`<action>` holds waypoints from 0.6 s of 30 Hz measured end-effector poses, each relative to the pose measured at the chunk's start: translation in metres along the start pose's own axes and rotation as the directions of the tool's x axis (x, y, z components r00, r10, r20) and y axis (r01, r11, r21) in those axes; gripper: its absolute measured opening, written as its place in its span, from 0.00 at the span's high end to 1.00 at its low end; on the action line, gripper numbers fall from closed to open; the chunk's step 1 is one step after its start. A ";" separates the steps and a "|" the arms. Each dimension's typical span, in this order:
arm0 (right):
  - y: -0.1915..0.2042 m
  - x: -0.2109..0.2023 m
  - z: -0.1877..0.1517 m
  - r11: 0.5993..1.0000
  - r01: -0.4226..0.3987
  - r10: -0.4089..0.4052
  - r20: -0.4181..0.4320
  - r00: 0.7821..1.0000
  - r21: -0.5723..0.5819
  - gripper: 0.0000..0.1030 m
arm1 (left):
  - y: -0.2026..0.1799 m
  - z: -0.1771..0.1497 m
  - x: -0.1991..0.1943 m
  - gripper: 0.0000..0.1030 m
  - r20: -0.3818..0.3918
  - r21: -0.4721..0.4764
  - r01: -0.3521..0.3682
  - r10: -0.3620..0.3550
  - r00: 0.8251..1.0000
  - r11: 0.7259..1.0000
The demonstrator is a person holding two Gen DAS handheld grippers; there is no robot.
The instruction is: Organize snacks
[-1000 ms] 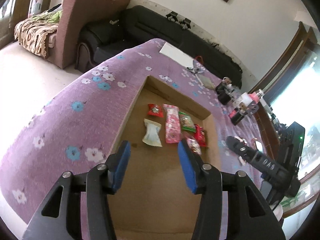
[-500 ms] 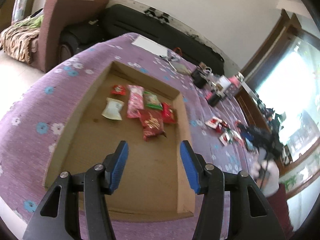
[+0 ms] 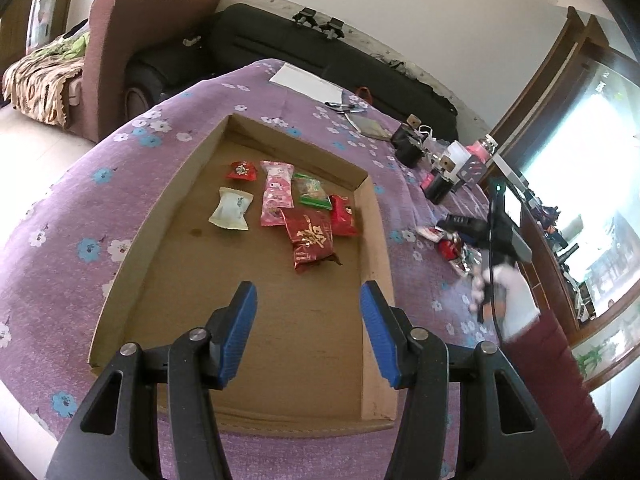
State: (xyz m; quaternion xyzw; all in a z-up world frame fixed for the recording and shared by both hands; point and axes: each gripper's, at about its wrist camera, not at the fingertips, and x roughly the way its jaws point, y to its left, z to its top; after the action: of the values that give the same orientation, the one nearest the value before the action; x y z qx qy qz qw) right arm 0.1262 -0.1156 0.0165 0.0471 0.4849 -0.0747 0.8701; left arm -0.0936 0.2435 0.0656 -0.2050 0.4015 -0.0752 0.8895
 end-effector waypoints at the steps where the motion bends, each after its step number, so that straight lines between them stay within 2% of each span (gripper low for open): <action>1: 0.003 -0.004 -0.007 1.000 -0.001 0.001 -0.003 1.000 -0.018 0.53 | -0.001 0.000 0.001 0.49 -0.003 0.002 0.003 -0.003 1.000 1.000; 3: 0.011 -0.018 -0.031 0.995 -0.058 0.055 -0.033 0.998 -0.081 0.57 | -0.006 -0.002 0.003 0.49 -0.008 0.016 0.011 -0.011 1.000 1.000; 7: 0.014 -0.050 -0.077 0.971 -0.138 0.121 -0.098 0.988 -0.197 0.58 | -0.016 -0.006 0.007 0.49 -0.029 0.038 0.035 -0.034 0.999 0.999; 9: 0.004 -0.065 -0.090 0.964 -0.195 0.176 -0.112 0.978 -0.181 0.60 | -0.024 -0.009 0.009 0.49 -0.041 0.054 0.050 -0.048 0.998 0.997; 10: -0.008 -0.078 -0.094 0.962 -0.235 0.225 -0.080 0.971 -0.139 0.60 | -0.027 -0.010 0.009 0.49 -0.044 0.061 0.053 -0.050 0.998 0.997; 11: -0.029 -0.096 -0.097 0.960 -0.267 0.267 -0.014 0.964 -0.084 0.56 | -0.030 -0.011 0.009 0.49 -0.047 0.070 0.055 -0.052 0.998 0.996; 14: -0.064 -0.123 -0.101 0.968 -0.247 0.250 0.091 0.964 -0.042 0.53 | -0.041 -0.015 0.010 0.49 -0.059 0.089 0.068 -0.063 0.996 0.994; 16: -0.079 -0.127 -0.107 0.967 -0.255 0.255 0.087 0.963 -0.019 0.48 | -0.050 -0.018 0.010 0.49 -0.063 0.107 0.072 -0.066 0.996 0.992; 18: -0.083 -0.125 -0.114 0.959 -0.284 0.285 0.060 0.957 -0.021 0.47 | -0.058 -0.022 0.011 0.49 -0.069 0.124 0.074 -0.066 0.995 0.989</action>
State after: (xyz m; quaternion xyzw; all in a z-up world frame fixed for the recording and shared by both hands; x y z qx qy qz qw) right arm -0.0488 -0.1690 0.0621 0.1087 0.4461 0.0527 0.8868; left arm -0.1004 0.1809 0.0699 -0.1595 0.4171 -0.1385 0.8840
